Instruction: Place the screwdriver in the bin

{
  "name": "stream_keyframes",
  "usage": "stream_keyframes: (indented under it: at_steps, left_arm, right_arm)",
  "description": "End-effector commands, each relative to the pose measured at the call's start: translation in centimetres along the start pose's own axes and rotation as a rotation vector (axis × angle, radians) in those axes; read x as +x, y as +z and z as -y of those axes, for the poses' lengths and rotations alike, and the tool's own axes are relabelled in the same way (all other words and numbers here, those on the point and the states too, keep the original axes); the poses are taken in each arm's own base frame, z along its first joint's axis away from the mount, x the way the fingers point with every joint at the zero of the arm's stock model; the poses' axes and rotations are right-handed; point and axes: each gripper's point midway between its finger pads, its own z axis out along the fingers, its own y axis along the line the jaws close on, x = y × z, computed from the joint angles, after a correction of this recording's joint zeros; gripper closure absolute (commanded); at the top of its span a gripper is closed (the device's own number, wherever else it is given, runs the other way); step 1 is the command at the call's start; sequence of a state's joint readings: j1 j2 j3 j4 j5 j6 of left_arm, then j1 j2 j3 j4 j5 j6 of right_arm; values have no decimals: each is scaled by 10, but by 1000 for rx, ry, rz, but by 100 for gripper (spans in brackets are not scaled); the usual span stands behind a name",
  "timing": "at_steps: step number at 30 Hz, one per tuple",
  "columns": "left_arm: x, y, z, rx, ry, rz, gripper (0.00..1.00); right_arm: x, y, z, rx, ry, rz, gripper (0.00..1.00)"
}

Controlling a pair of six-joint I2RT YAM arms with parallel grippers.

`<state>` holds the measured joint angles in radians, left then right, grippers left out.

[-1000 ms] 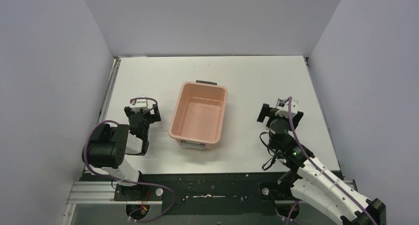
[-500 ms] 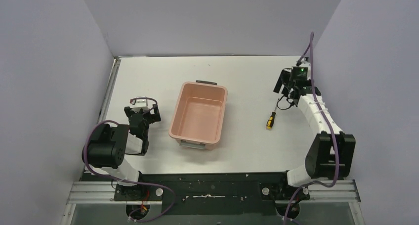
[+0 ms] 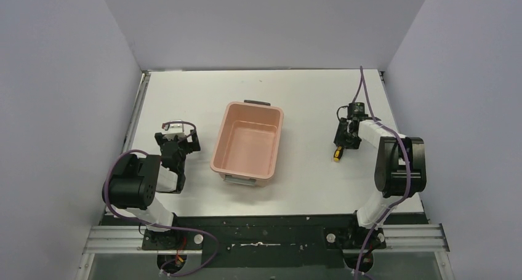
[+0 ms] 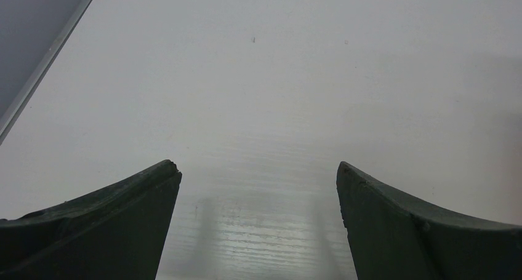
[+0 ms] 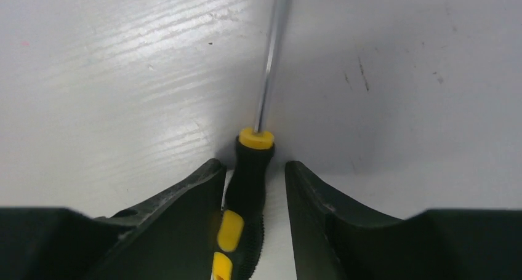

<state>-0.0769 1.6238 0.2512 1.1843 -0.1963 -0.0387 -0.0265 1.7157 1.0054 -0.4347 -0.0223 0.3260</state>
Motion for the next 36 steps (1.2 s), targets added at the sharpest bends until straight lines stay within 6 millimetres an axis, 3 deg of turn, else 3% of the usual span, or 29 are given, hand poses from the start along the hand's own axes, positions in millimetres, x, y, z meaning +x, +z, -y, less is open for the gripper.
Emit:
stream_keyframes:
  at_steps: [1, 3, 5, 6, 9, 12, 17, 20, 23, 25, 29, 32, 36]
  left_arm:
    - [-12, 2, 2, 12, 1, 39, 3]
    - [-12, 2, 2, 12, 1, 39, 3]
    - [-12, 2, 2, 12, 1, 39, 3]
    - [-12, 2, 2, 12, 0, 40, 3]
    - [-12, 2, 2, 12, 1, 39, 3]
    - [-12, 2, 2, 12, 1, 38, 3]
    - [-12, 2, 2, 12, 0, 40, 3]
    - [-12, 2, 2, 12, 1, 39, 3]
    - [-12, 2, 2, 12, 1, 40, 3]
    - [-12, 2, 1, 11, 1, 40, 3]
    - [-12, 2, 1, 11, 1, 39, 3]
    - [-12, 2, 1, 11, 1, 40, 3]
    - [-12, 2, 2, 12, 0, 39, 3]
  right_arm:
    - [7, 16, 3, 15, -13, -15, 63]
    - [8, 17, 3, 16, -19, -26, 75]
    - [2, 13, 2, 14, -26, -26, 96]
    - [-2, 8, 2, 16, -31, -26, 100]
    - [-26, -22, -4, 13, -40, 13, 100]
    - [-56, -70, -7, 29, -49, 74, 100]
    - [-84, -147, -47, -29, -110, 149, 100]
    - [-97, -187, -92, -146, -106, 218, 100]
    - [-98, -227, -160, -275, -147, 316, 100]
    - [-82, -258, -220, -383, -204, 383, 100]
    - [-48, -297, -307, -513, -304, 450, 100]
    - [-23, -297, -346, -533, -364, 462, 100]
    - [18, -254, -370, -490, -428, 408, 100]
